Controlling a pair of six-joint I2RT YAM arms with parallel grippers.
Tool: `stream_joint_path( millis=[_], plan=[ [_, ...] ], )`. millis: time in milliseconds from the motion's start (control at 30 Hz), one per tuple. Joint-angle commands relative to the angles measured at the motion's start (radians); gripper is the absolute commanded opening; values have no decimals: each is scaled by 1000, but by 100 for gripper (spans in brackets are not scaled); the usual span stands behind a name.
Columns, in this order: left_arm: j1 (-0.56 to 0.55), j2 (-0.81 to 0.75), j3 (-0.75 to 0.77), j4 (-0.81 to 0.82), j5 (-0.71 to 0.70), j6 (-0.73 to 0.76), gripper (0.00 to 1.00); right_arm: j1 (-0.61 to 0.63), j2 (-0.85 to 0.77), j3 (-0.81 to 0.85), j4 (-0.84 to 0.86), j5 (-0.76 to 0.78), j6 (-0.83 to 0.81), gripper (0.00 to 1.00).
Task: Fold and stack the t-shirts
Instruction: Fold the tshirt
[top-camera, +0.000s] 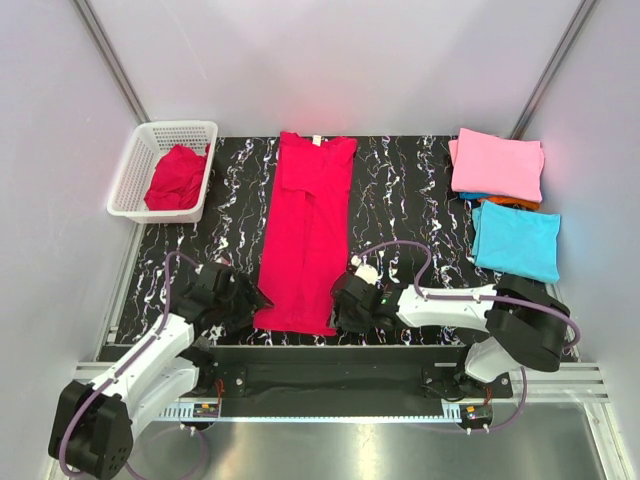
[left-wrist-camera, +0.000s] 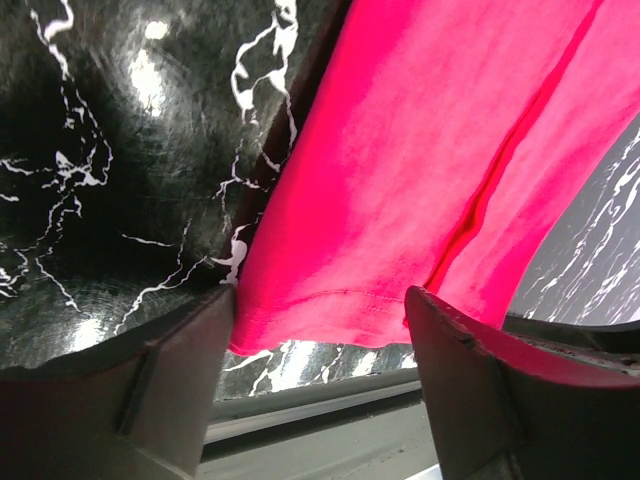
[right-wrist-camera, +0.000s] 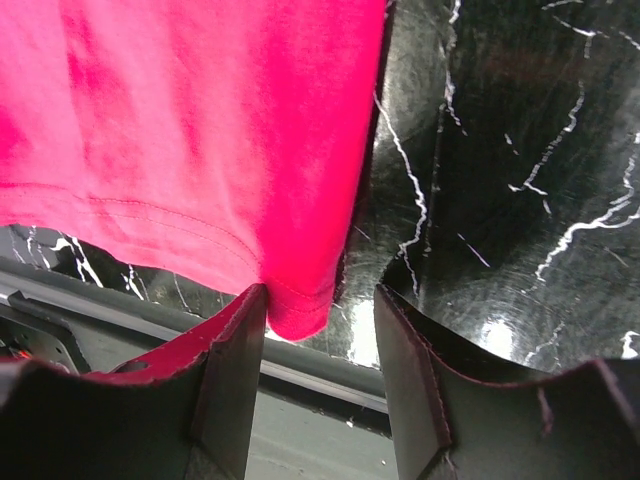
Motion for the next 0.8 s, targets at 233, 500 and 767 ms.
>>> stream_joint_path(
  millis=[233,500,767],
  plan=[
    [-16,-3,-54,-30,-1,10,49,7,90,-3,-24,19,10,18],
    [-32,-42,-61,-46,15,-4,5,14,13,-27,-115,30,77,0],
    [-113,-103,-56,-99,7,-34,0,14,-116,-36,-242,52,122,0]
  ],
)
